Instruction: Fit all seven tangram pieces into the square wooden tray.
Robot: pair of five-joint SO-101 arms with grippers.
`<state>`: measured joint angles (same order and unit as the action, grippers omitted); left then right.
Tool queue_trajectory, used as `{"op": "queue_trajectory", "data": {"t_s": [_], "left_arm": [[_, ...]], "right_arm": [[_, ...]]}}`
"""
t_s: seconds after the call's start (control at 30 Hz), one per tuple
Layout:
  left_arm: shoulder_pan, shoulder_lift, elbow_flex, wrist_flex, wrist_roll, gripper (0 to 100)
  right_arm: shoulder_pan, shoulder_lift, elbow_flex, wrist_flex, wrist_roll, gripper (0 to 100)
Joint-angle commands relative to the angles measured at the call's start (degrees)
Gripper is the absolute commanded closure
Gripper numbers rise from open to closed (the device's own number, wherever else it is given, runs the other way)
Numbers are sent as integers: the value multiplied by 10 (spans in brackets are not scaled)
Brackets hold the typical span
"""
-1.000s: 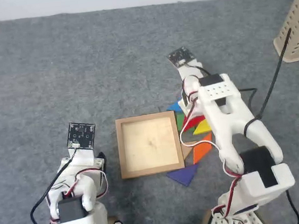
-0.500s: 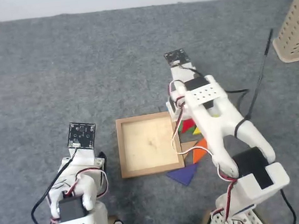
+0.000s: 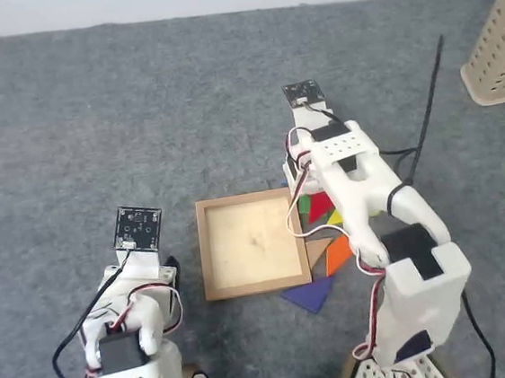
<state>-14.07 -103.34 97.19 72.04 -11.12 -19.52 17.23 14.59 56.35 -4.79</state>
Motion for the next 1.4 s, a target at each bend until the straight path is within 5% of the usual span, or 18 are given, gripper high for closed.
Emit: {"op": "queue_trajectory", "data": {"t_s": [0.0, 0.37, 0.67, 0.9, 1.17, 1.37], "left_arm": [[1, -4, -6, 3, -3, 832], [1, -4, -6, 3, -3, 832], [1, -4, -6, 3, -3, 832], [1, -4, -6, 3, -3, 832], [1, -4, -6, 3, -3, 832], [1, -4, -6, 3, -3, 832]], "right_arm": [[13, 5, -19, 5, -5, 827], [14, -45, -8, 2, 69, 891], [12, -215, 161, -104, 138, 913], [15, -287, 170, 22, 91, 741], [152, -223, 170, -3, 116, 736], [139, -153, 110, 8, 106, 735]]}}
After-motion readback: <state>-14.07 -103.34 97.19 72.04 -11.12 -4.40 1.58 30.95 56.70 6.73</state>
